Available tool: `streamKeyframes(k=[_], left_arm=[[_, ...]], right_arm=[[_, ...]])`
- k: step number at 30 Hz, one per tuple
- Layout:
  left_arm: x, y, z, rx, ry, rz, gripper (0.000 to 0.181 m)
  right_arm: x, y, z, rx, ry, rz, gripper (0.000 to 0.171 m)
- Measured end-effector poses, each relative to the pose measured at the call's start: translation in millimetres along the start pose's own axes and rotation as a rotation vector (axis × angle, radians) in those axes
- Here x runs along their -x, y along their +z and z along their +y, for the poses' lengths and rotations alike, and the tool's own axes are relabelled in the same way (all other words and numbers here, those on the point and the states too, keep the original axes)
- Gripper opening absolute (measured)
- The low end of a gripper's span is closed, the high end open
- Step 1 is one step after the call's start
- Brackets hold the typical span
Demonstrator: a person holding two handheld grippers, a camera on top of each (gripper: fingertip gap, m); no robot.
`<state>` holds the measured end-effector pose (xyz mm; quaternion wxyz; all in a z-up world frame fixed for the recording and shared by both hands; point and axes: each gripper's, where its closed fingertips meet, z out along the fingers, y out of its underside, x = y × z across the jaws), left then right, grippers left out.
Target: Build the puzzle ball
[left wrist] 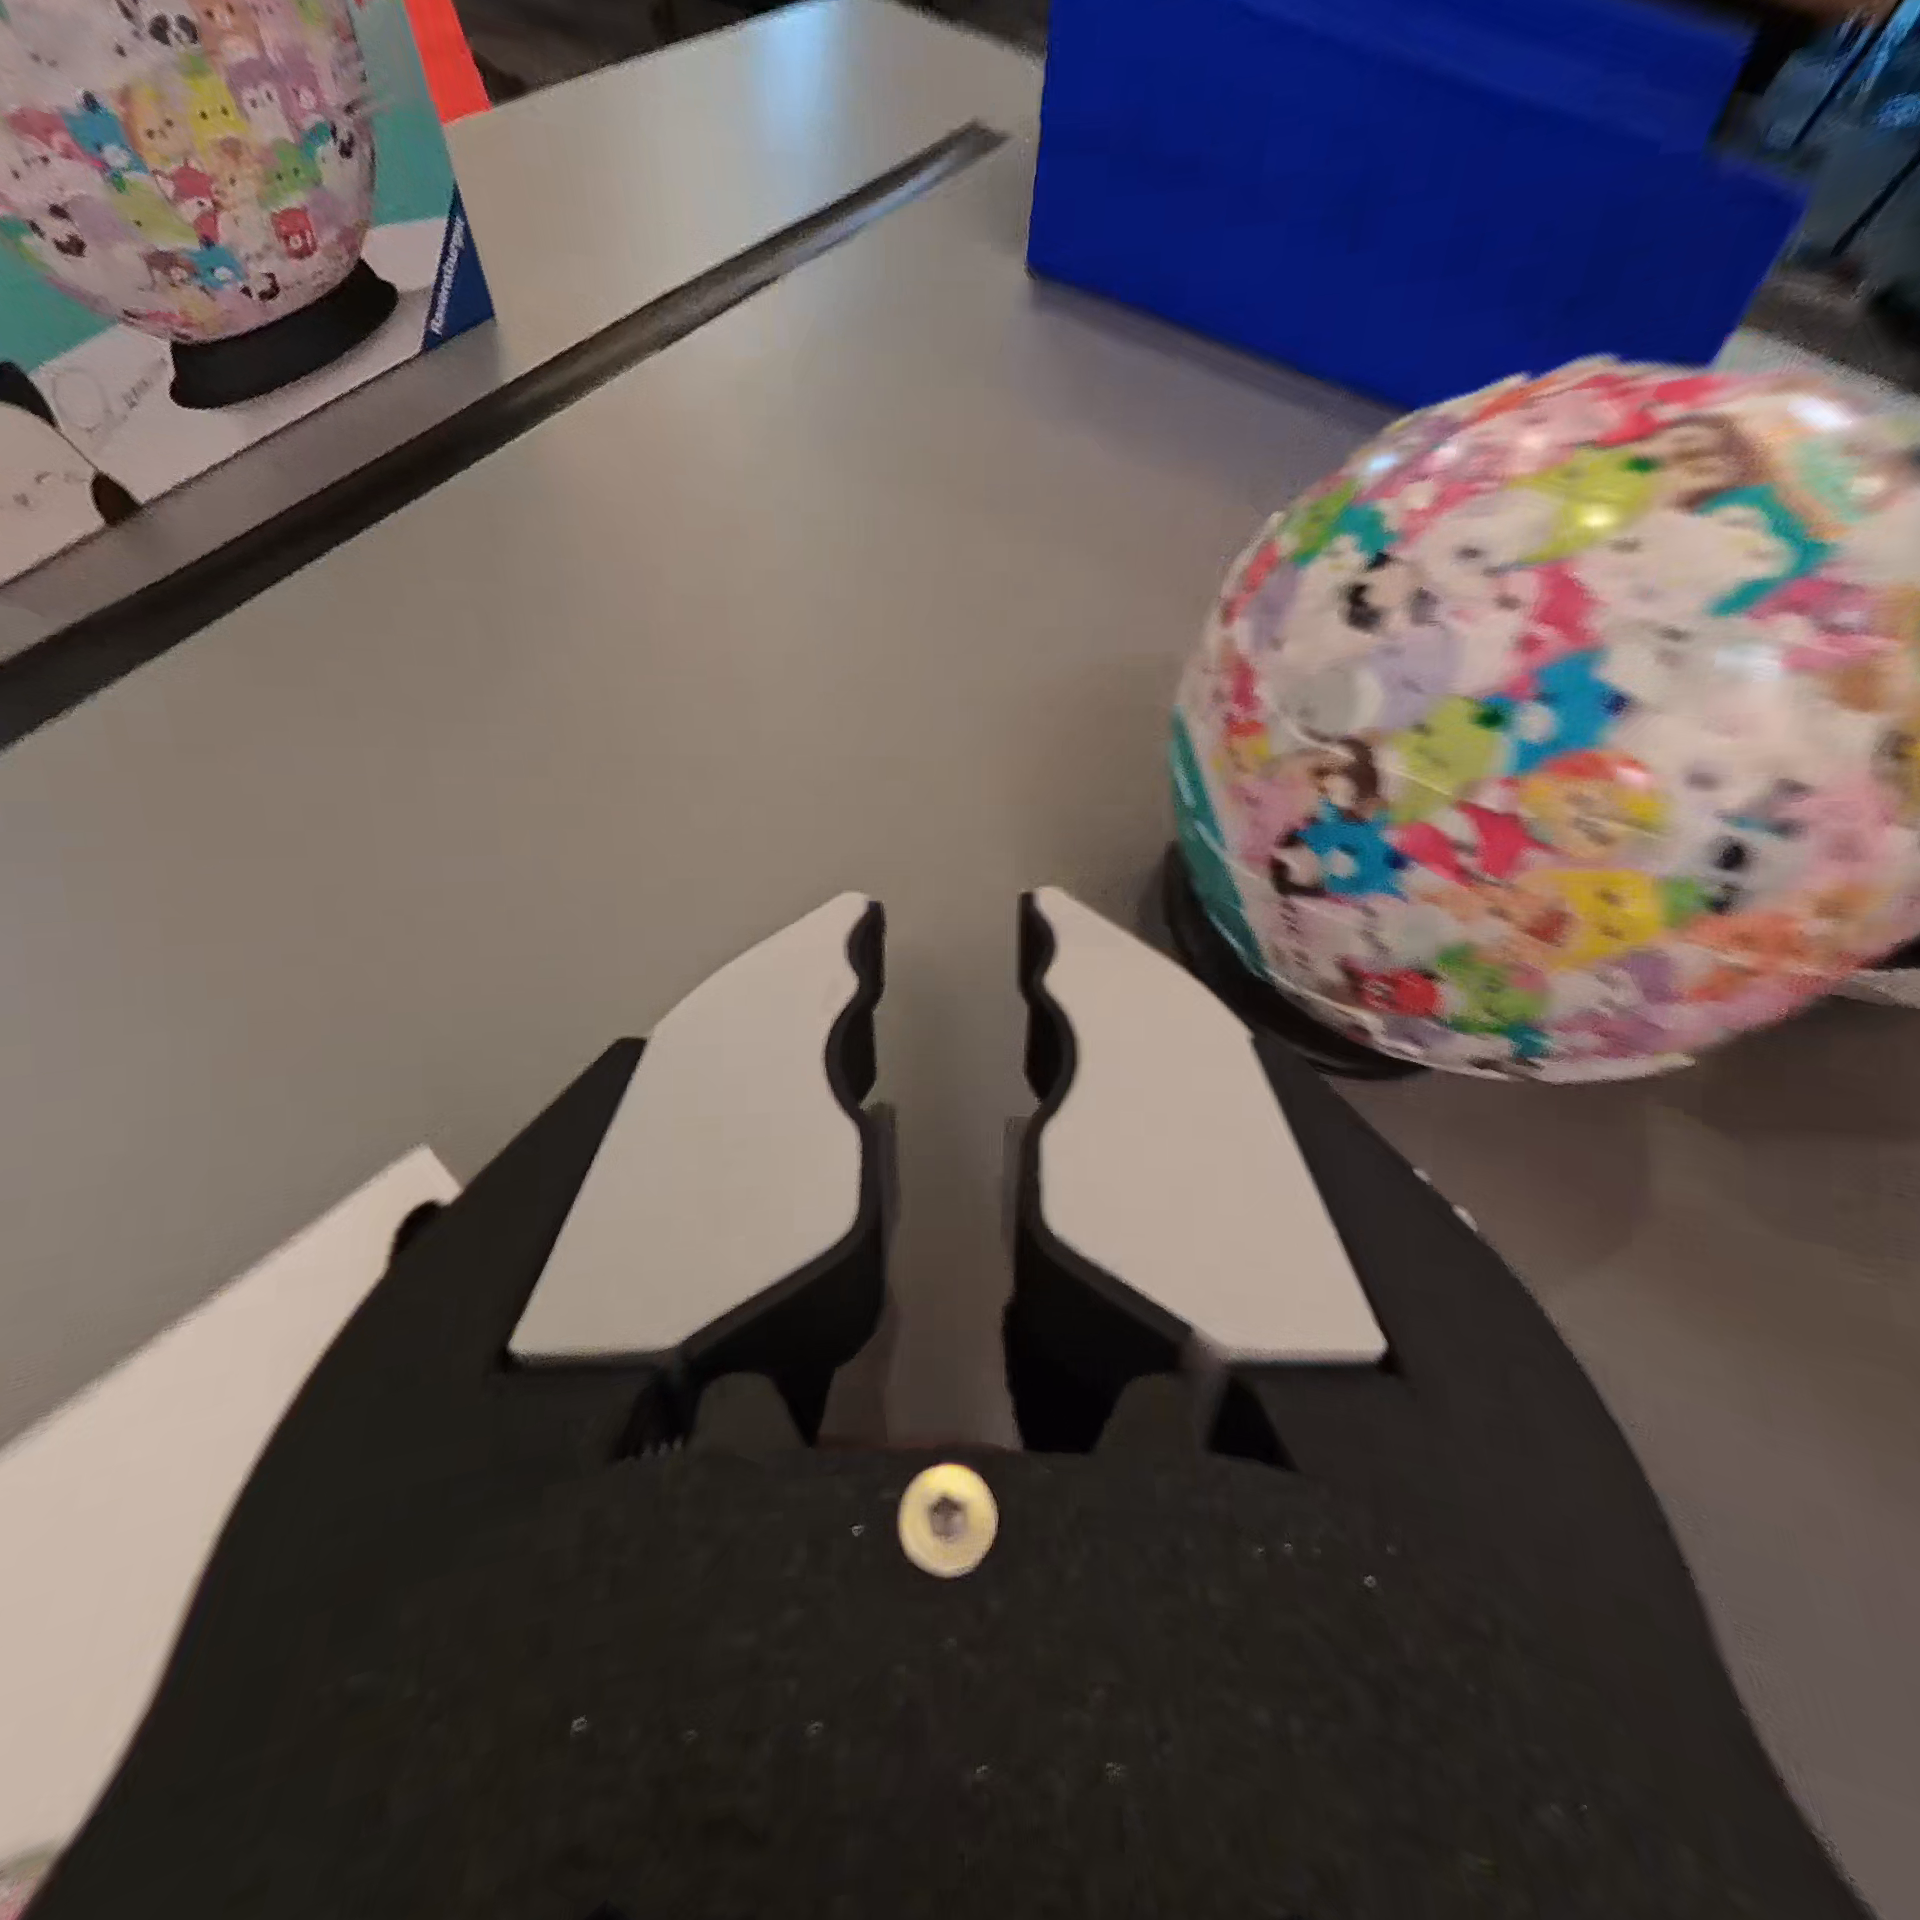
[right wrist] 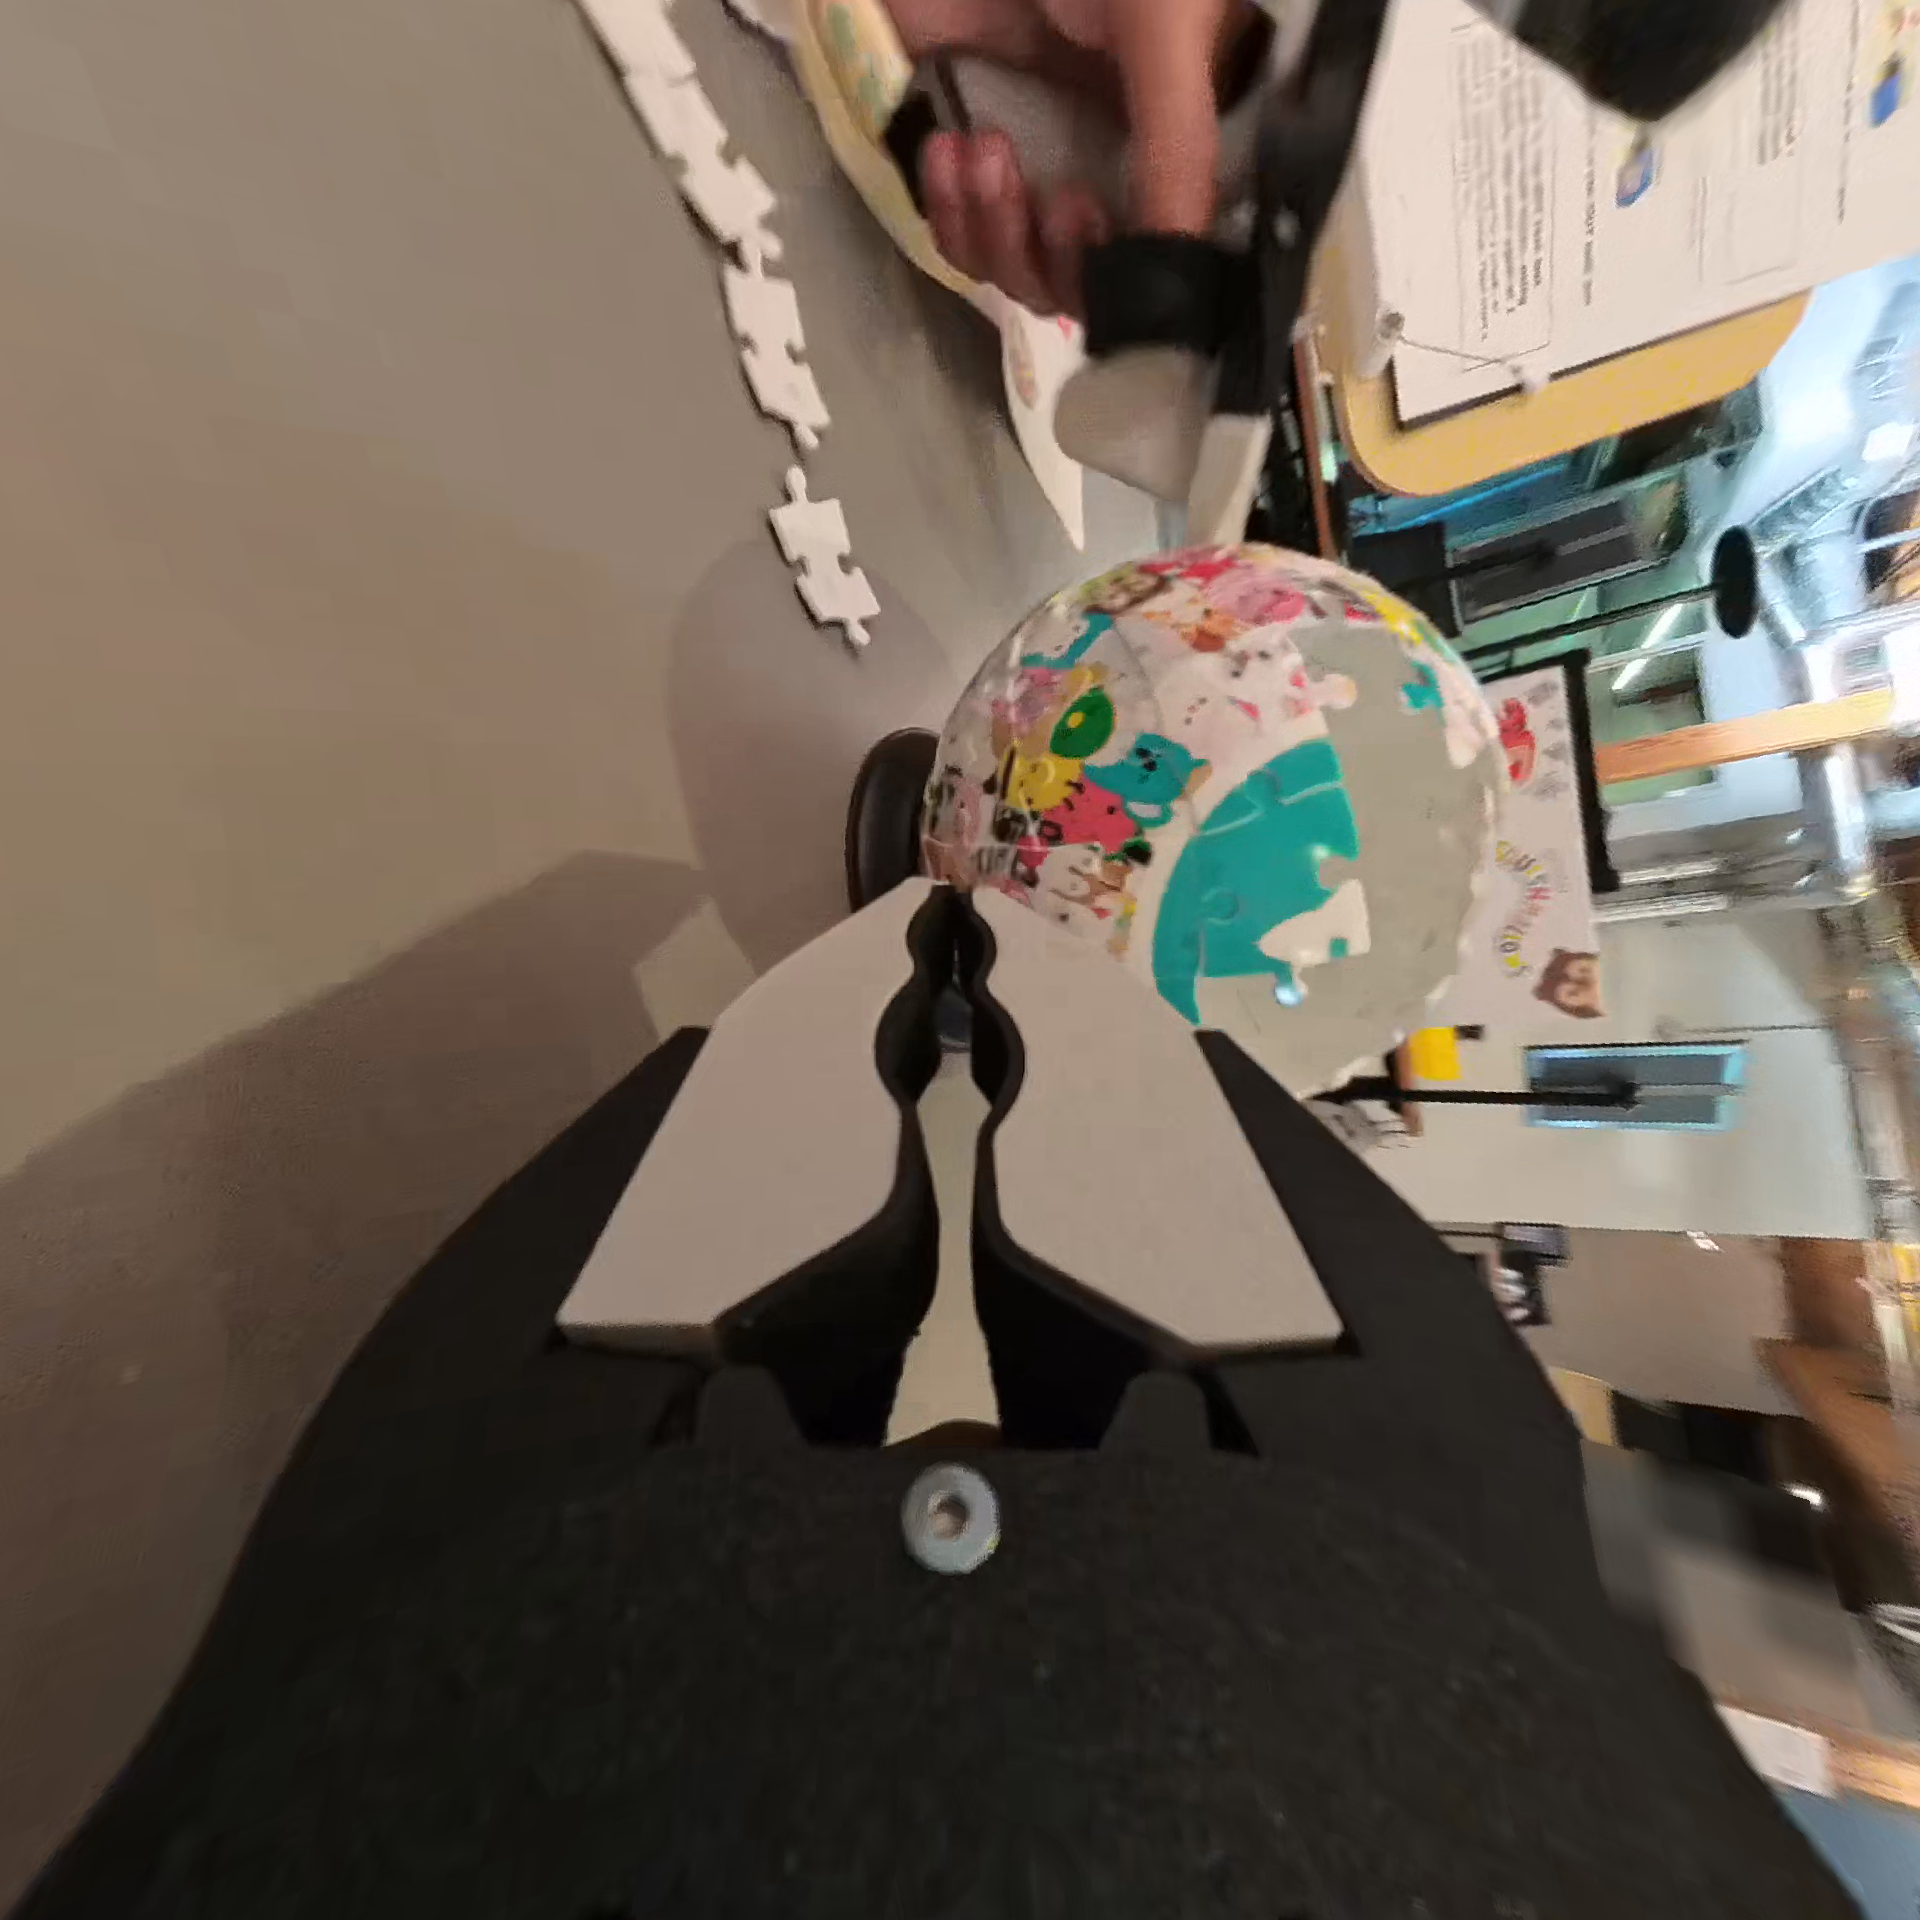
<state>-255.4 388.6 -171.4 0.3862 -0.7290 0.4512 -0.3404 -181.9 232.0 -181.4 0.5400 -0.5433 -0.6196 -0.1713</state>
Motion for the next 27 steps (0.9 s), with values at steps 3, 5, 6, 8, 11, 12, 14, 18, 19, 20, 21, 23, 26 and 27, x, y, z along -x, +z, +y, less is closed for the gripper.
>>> streamKeyframes(k=[3, 5, 6, 8, 11, 12, 14, 18, 19, 20, 21, 23, 26, 27], left_arm=[[12.1, 26.4, -10.3, 0.08, 0.075, 0.009, 0.0], [2.2, 43.3, -11.8, 0.154, 0.048, 0.141, 0.0], [-3.2, 50.0, -9.5, 0.198, 0.04, 0.2, 0.0], [-11.1, 59.7, -1.4, 0.269, 0.056, 0.274, 0.0], [-22.1, 67.3, 9.8, 0.32, 0.084, 0.33, 0.0], [-23.9, 68.9, 14.4, 0.34, 0.103, 0.329, 0.0], [-29.4, 71.0, 21.7, 0.37, 0.133, 0.34, 0.0], [-32.8, 74.9, 23.3, 0.387, 0.143, 0.353, 0.0], [-32.7, 75.6, 22.9, 0.387, 0.142, 0.355, 0.0], [-32.5, 76.3, 22.4, 0.386, 0.14, 0.355, 0.0], [-32.3, 76.9, 22.1, 0.385, 0.139, 0.353, 0.0], [-31.9, 76.9, 22.1, 0.384, 0.14, 0.35, 0.0], [-32.0, 76.0, 23.0, 0.389, 0.143, 0.35, 0.0], [-32.0, 76.3, 22.8, 0.387, 0.142, 0.35, 0.0]], right_arm=[[-3.3, 2.8, -2.5, 0.024, -0.074, 0.067, 0.0], [-6.6, 1.5, -4.7, 0.027, -0.082, 0.104, 0.0], [-5.9, 1.8, -3.3, 0.039, -0.073, 0.106, 0.0], [-4.0, 3.0, 0.0, 0.055, -0.066, 0.111, 0.0], [-6.7, 6.1, 2.6, 0.057, -0.074, 0.137, 0.0], [-7.3, 8.0, 4.0, 0.067, -0.067, 0.131, 0.0], [-7.9, 7.9, 5.2, 0.071, -0.05, 0.129, 0.0], [-2.8, 4.0, 6.0, 0.059, -0.05, 0.111, 0.0], [-3.5, 5.8, 7.4, 0.068, -0.064, 0.116, 0.0], [-4.8, 8.3, 9.0, 0.079, -0.067, 0.118, 0.0], [-3.8, 10.4, 8.7, 0.073, -0.06, 0.104, 0.0], [-4.2, 9.4, 8.0, 0.074, -0.049, 0.104, 0.0], [-6.0, 1.6, 2.5, 0.055, -0.066, 0.123, 0.0], [-7.3, 2.4, 2.4, 0.059, -0.064, 0.127, 0.0]])
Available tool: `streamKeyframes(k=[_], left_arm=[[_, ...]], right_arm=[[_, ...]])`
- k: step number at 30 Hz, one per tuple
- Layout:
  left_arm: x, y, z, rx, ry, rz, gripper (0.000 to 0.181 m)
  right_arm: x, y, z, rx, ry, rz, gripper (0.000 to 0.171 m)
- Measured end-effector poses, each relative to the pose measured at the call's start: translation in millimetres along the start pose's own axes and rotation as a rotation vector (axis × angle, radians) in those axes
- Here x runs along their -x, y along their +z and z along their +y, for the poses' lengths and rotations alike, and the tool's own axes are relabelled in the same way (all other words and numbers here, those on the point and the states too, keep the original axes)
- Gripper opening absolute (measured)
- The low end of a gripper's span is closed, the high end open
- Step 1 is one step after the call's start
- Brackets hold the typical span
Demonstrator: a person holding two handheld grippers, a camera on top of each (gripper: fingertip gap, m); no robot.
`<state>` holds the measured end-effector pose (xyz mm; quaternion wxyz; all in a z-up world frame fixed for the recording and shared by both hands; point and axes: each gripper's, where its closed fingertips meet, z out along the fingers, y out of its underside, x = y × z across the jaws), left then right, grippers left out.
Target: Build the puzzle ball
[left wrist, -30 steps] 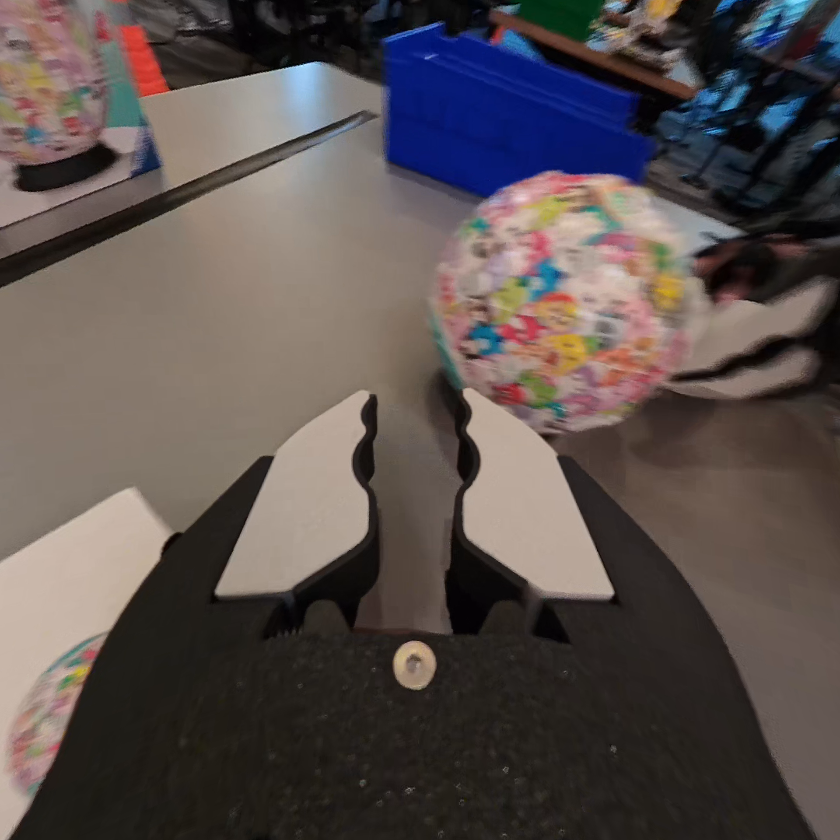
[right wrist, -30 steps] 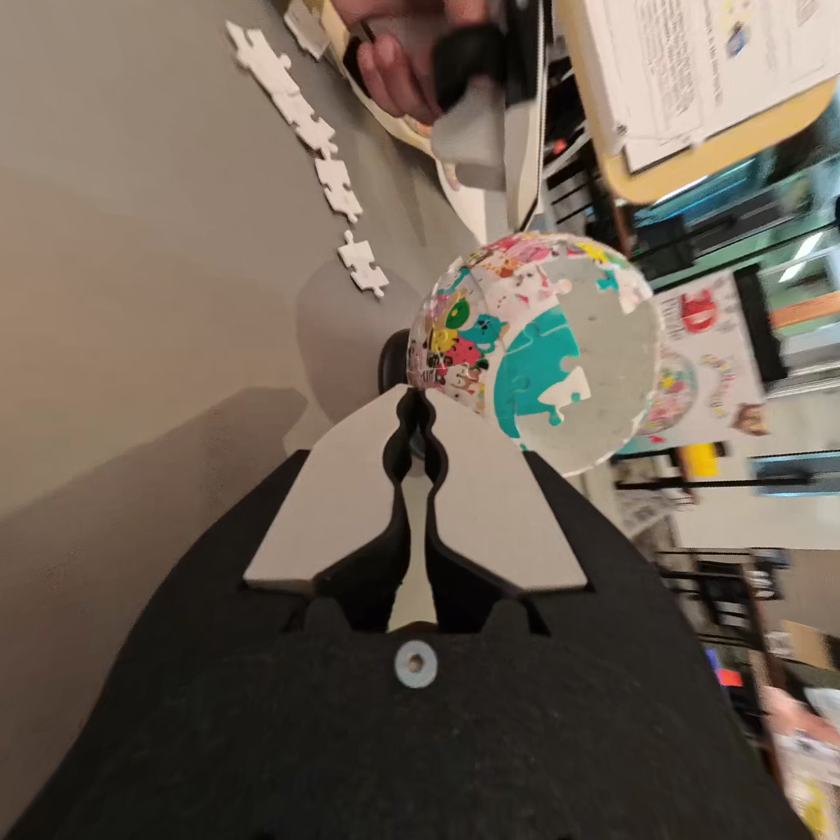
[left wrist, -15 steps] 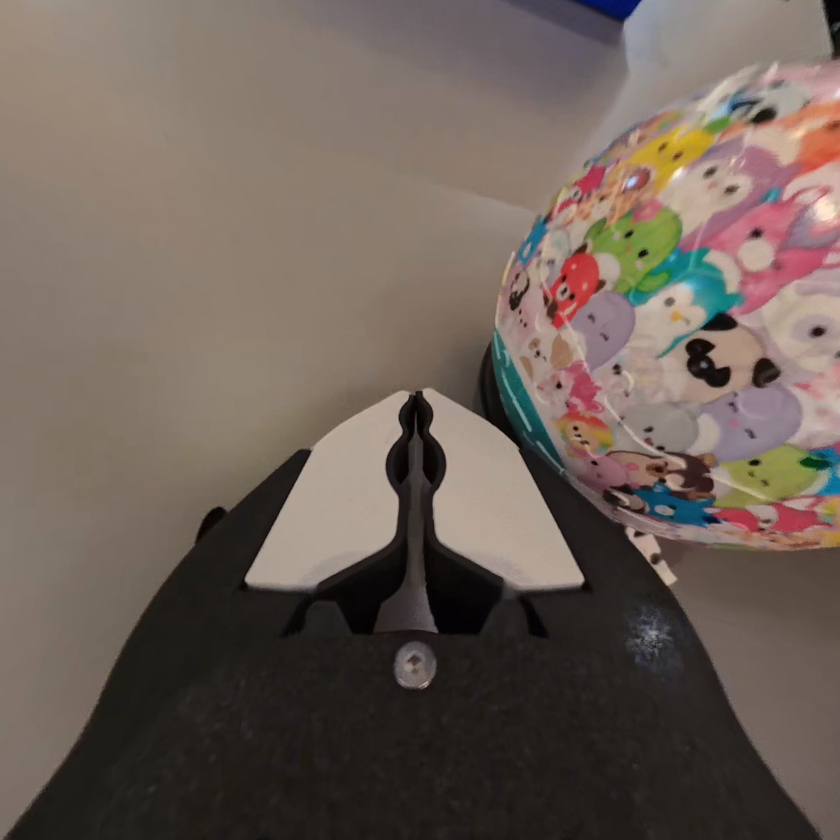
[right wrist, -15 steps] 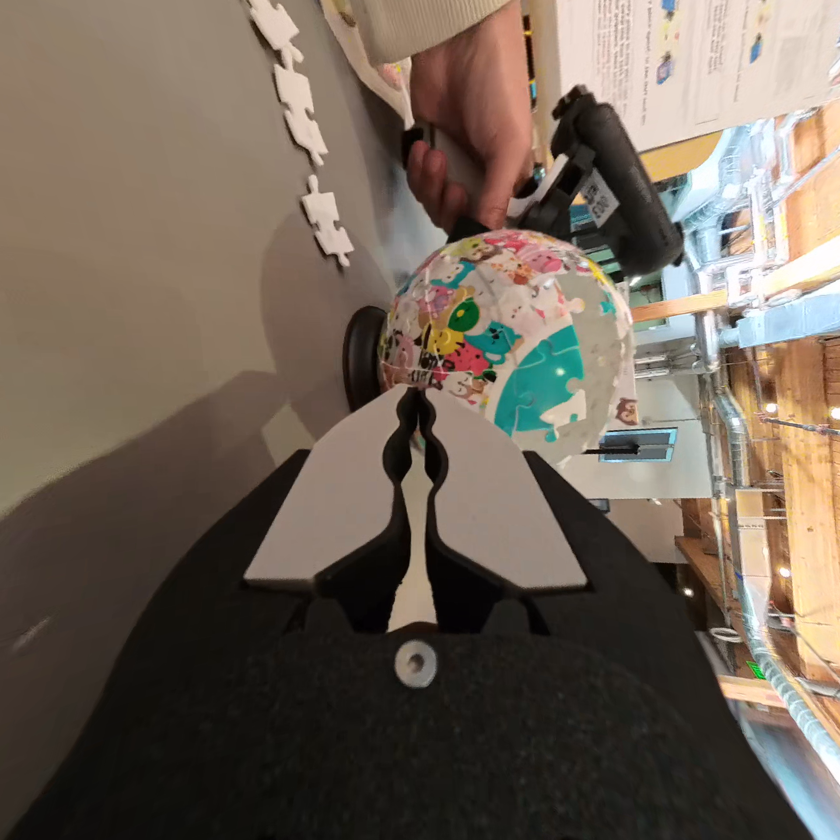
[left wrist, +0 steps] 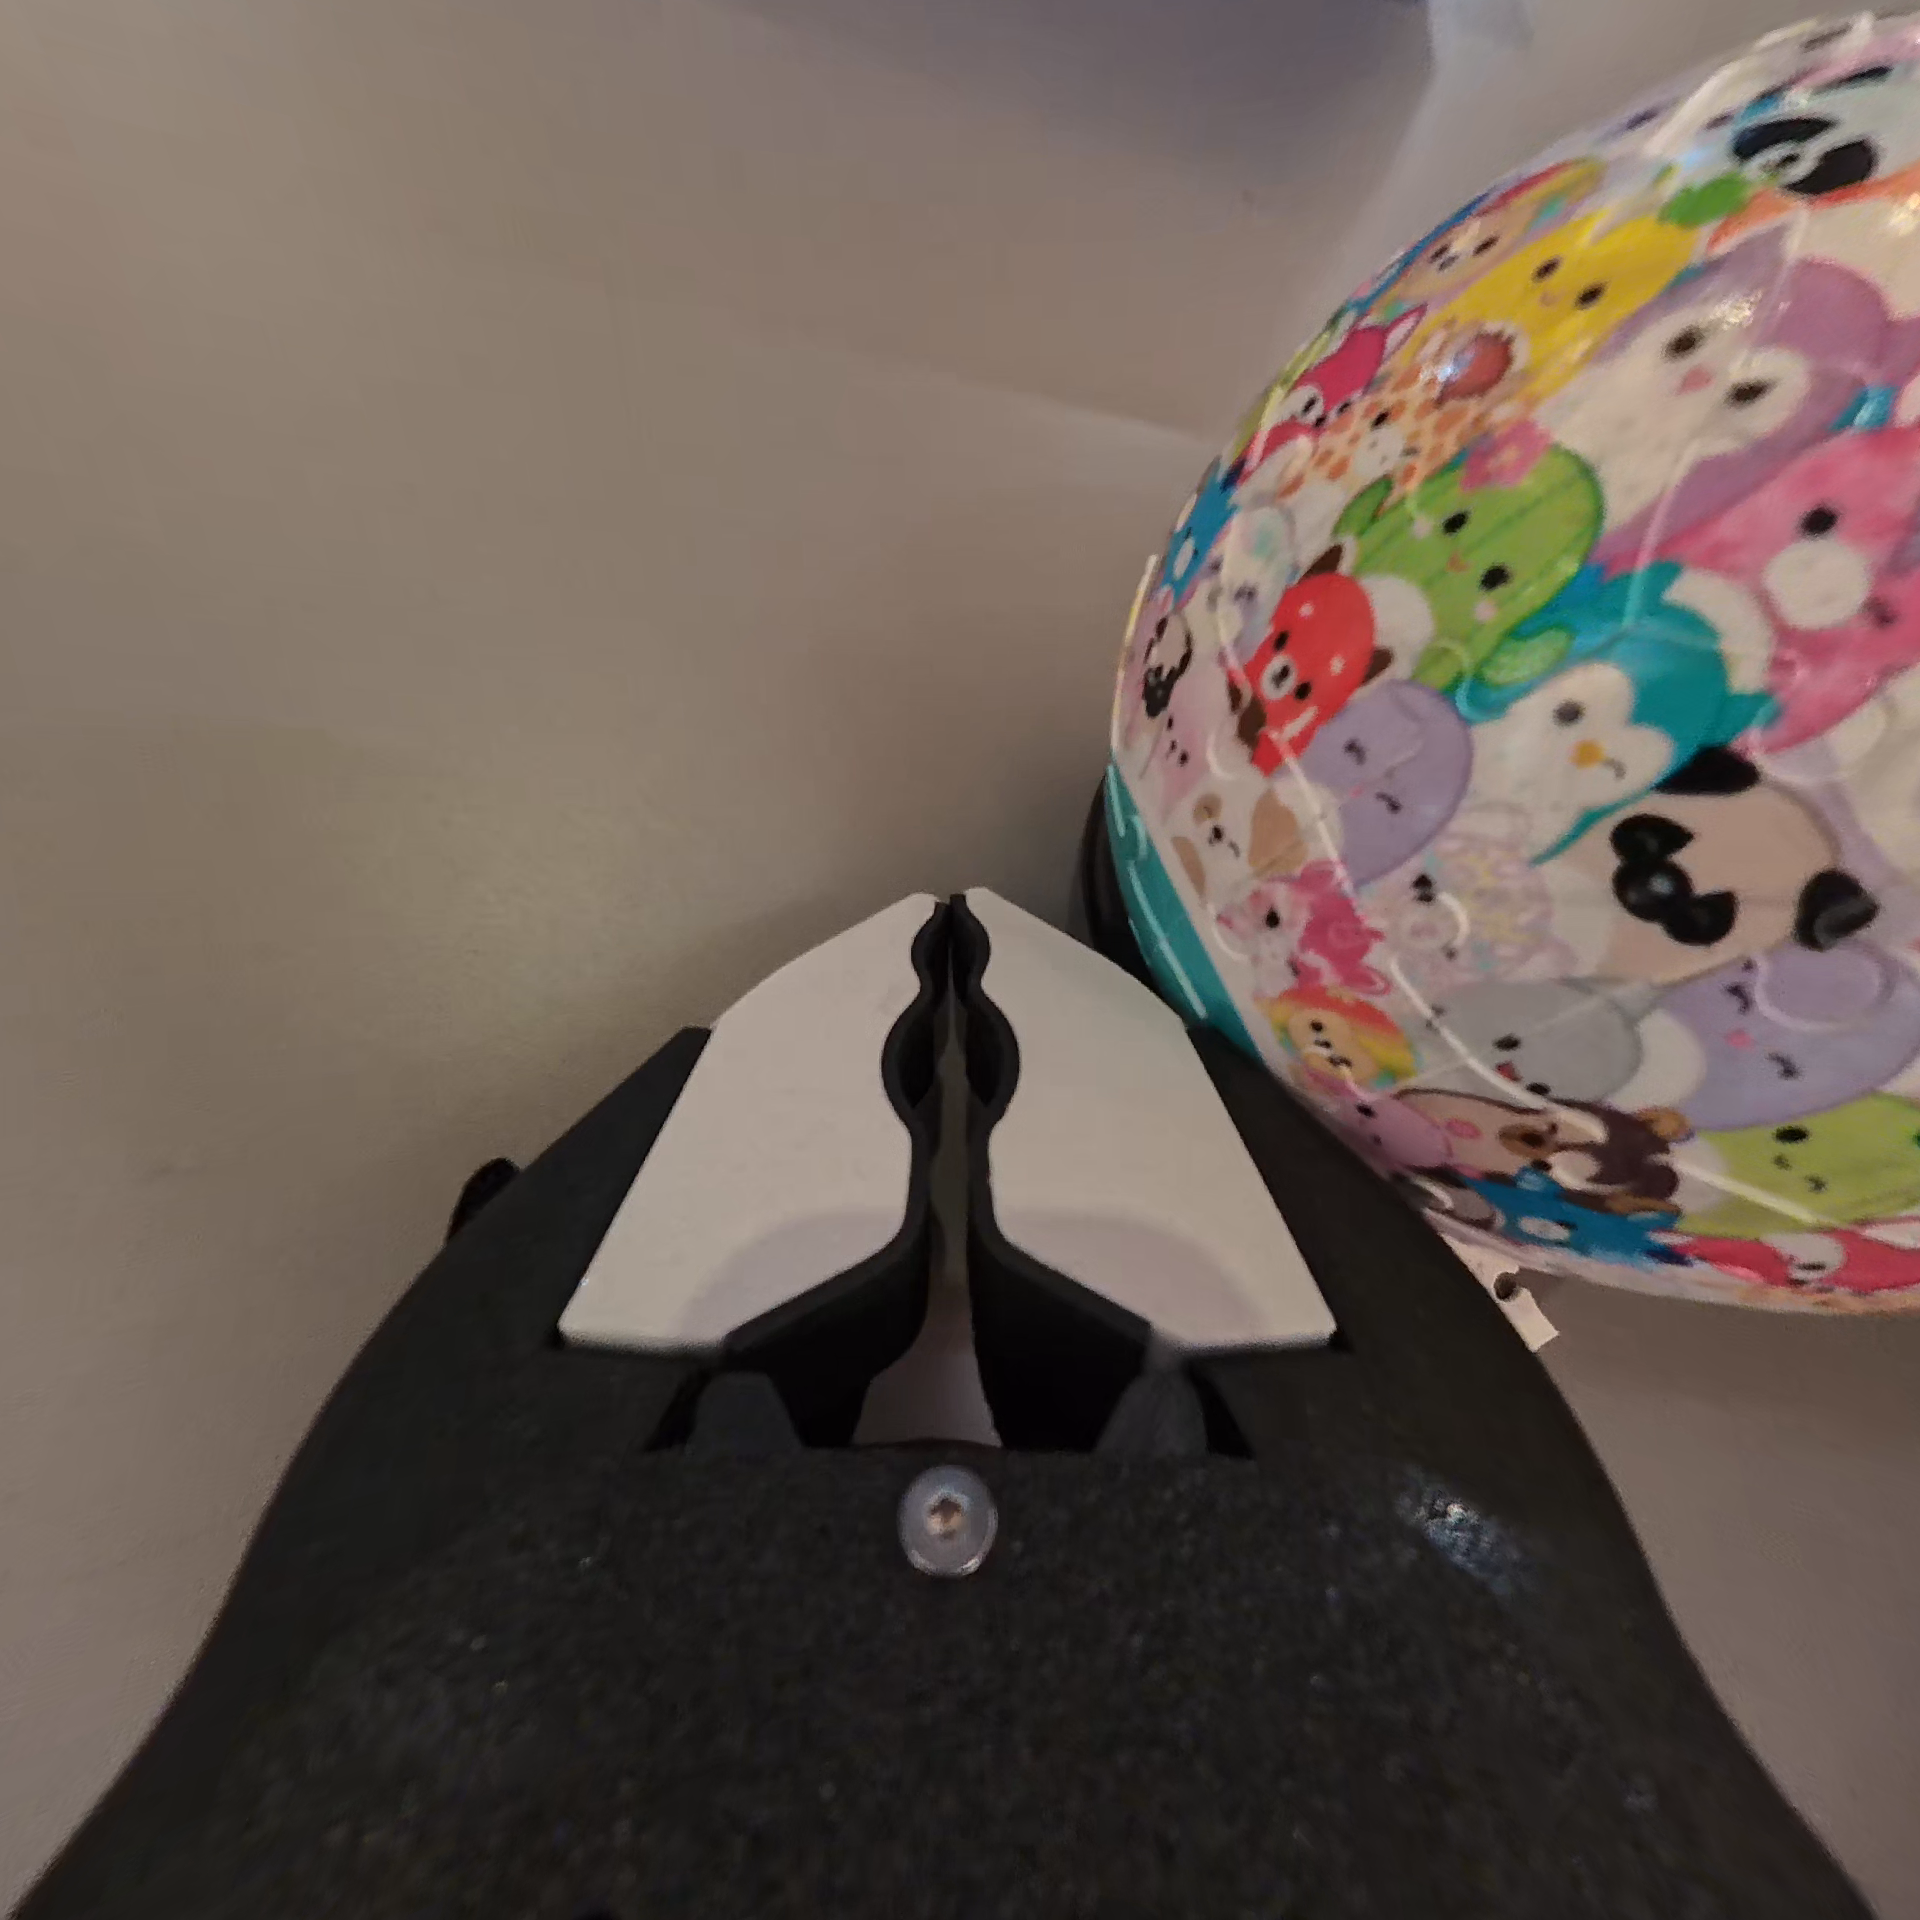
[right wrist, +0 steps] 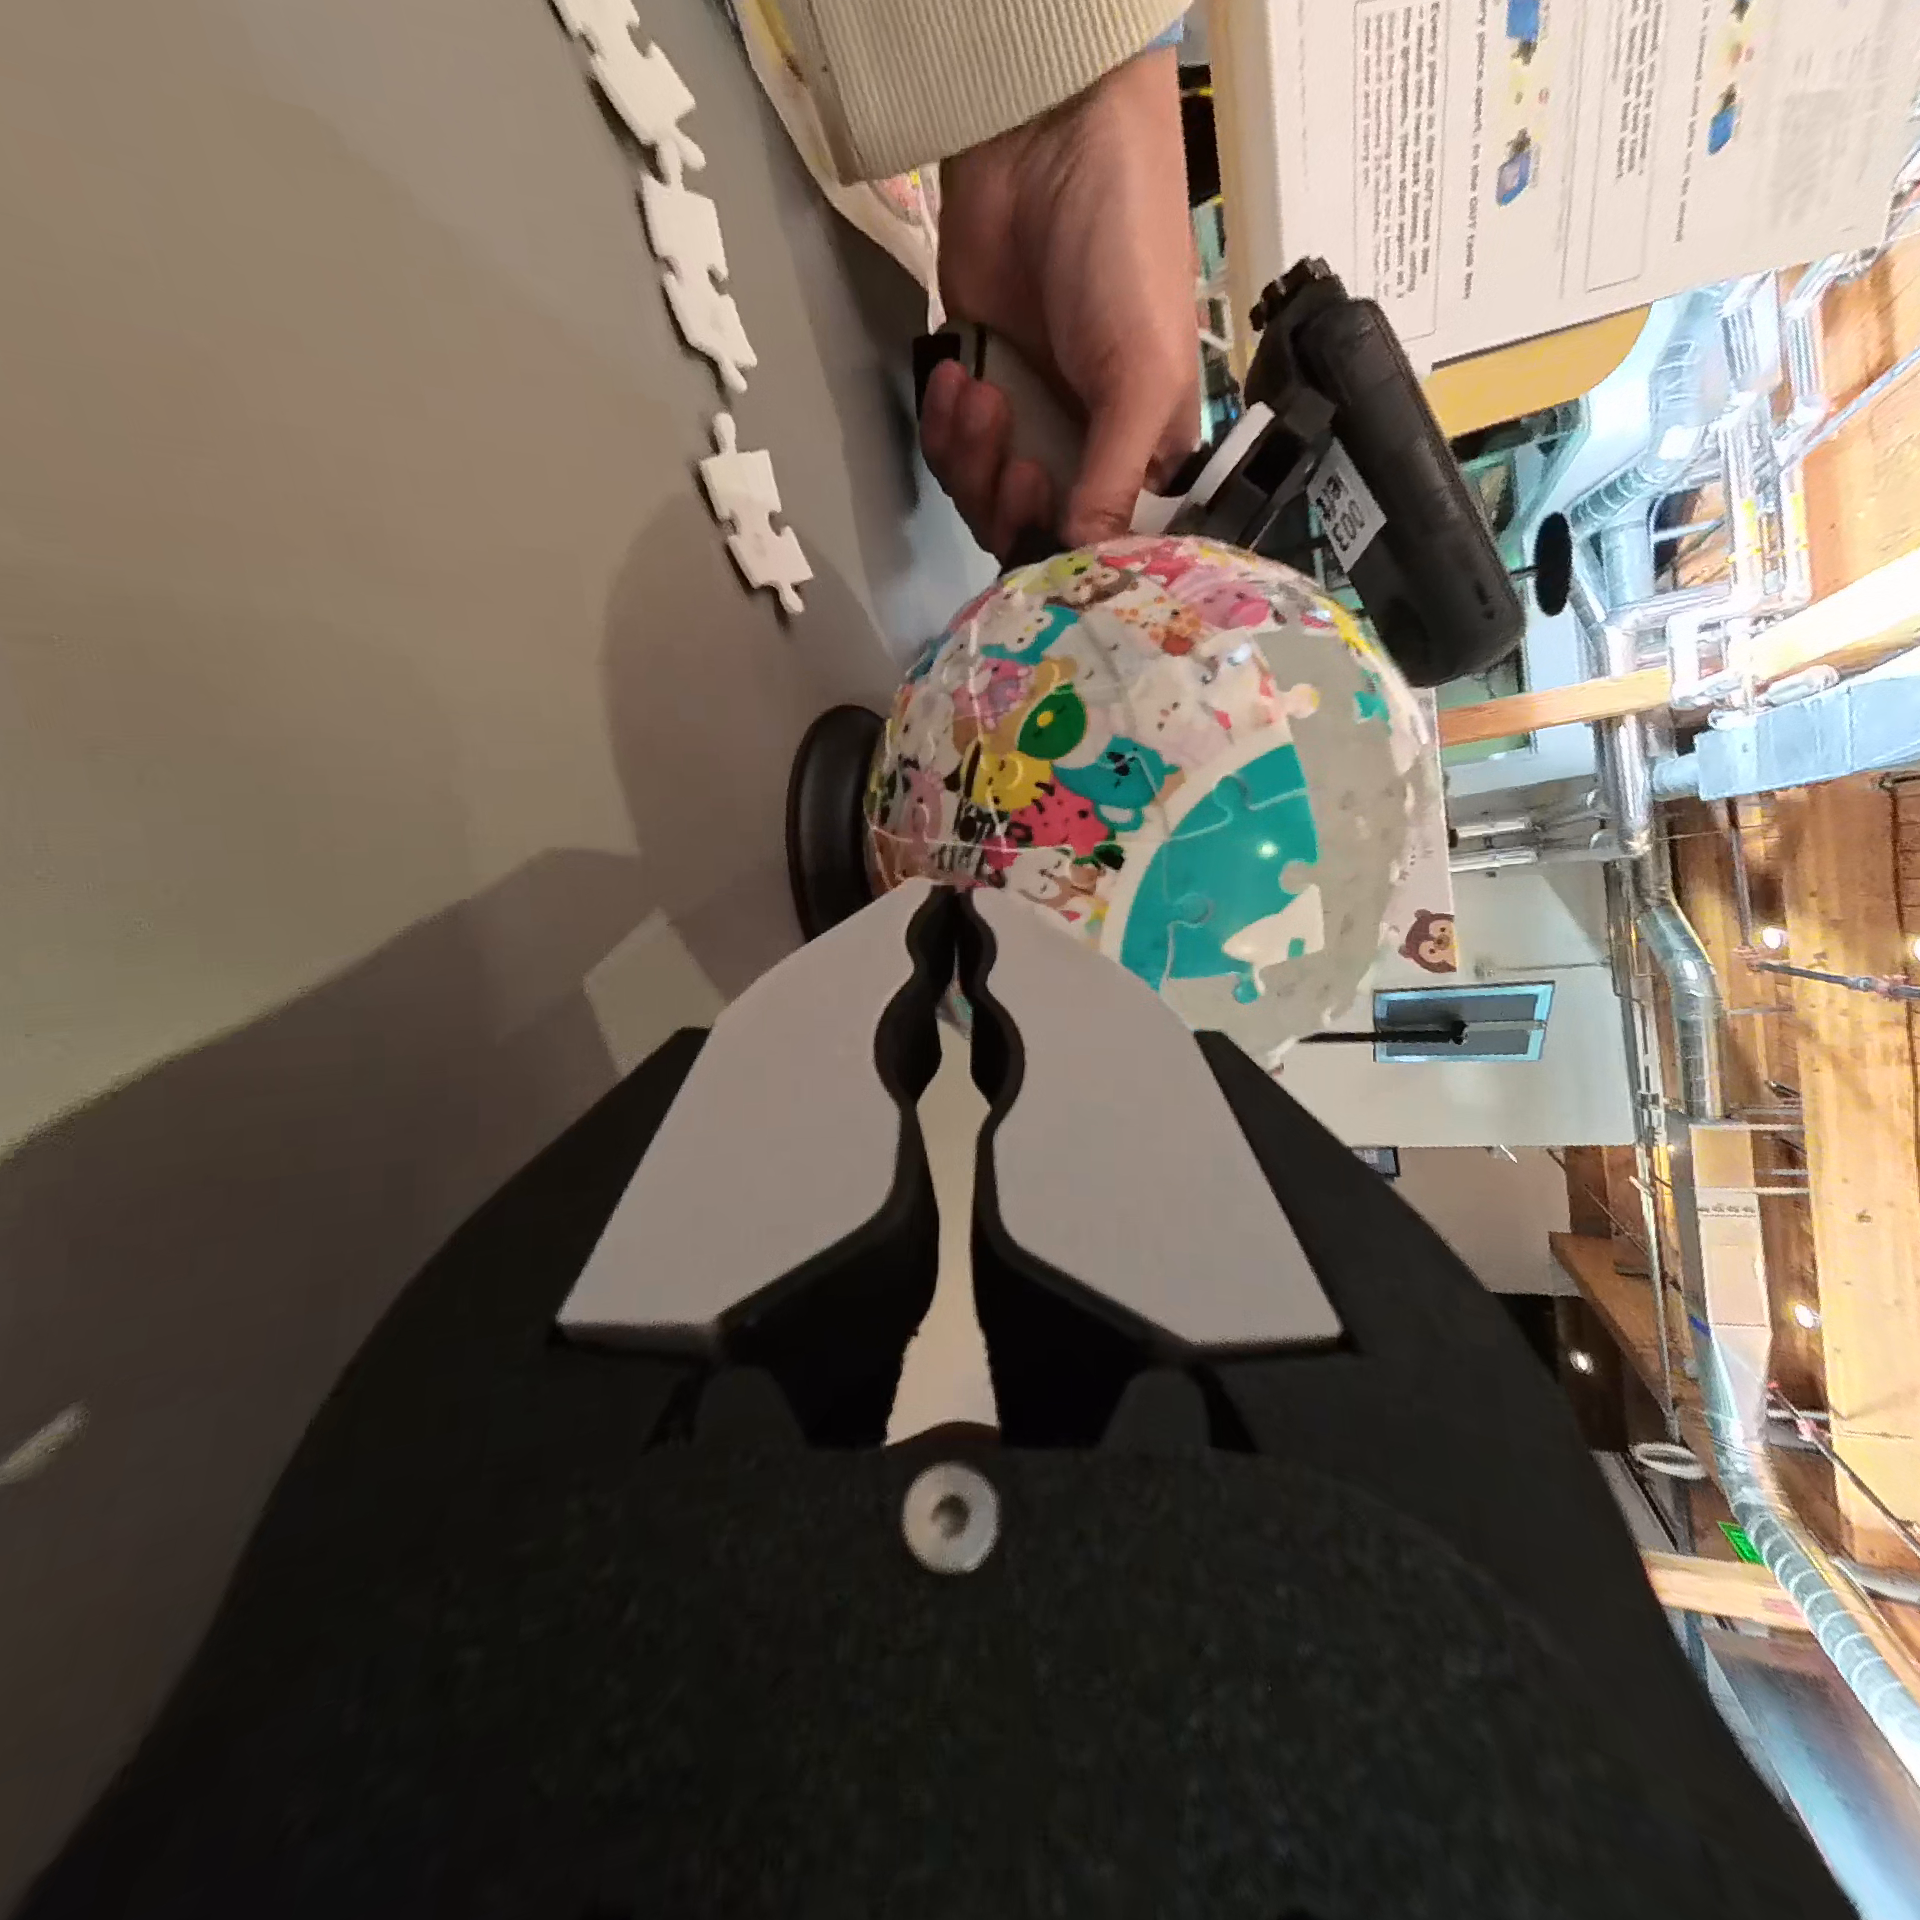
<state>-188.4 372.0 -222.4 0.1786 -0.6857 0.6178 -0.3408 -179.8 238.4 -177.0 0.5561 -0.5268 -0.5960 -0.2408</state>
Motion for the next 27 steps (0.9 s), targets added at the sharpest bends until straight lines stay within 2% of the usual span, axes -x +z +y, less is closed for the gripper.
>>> streamKeyframes(k=[10, 13, 17, 22, 27], left_arm=[[2.6, -1.5, 0.9, 0.0, -0.01, -0.01, 0.0], [2.9, -1.9, 1.4, 0.001, -0.011, -0.01, 0.0], [2.9, -2.0, 1.7, 0.004, -0.009, -0.008, 0.0], [2.5, -2.2, 2.3, 0.007, -0.011, -0.007, 0.0], [2.0, -2.0, 2.6, 0.013, -0.005, -0.005, 0.0]], right_arm=[[-0.6, 6.9, 5.4, 0.028, -0.025, -0.001, 0.0], [4.0, 7.6, 5.0, 0.024, 0.031, -0.048, 0.0], [8.8, 0.0, 2.7, 0.019, -0.035, -0.036, 0.0], [2.8, 10.8, 6.8, 0.036, 0.019, -0.056, 0.0], [4.8, 2.7, 3.3, 0.018, -0.012, -0.04, 0.0]])
